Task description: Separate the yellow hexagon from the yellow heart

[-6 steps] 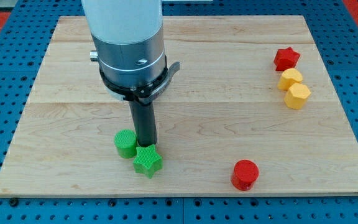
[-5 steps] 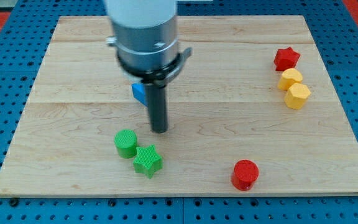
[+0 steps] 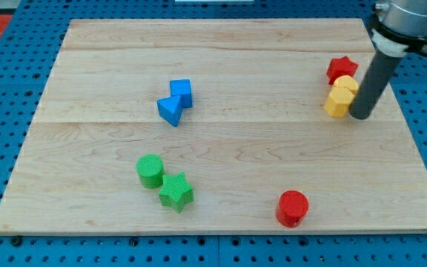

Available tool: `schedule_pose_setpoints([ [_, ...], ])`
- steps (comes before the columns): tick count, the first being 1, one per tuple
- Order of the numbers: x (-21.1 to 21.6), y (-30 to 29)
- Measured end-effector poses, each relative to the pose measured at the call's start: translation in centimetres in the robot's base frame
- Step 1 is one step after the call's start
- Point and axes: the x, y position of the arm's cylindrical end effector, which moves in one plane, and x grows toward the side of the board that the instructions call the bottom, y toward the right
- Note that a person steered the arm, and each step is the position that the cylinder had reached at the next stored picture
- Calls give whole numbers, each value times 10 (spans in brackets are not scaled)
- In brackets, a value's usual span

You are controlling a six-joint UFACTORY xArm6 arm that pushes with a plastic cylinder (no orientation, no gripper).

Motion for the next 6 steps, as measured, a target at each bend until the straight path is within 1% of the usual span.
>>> schedule_pose_setpoints([
  [2,-16,-70],
  [3,-44,-90],
  [4,-54,-47],
  [5,-64,-52],
  [6,-89,-114],
])
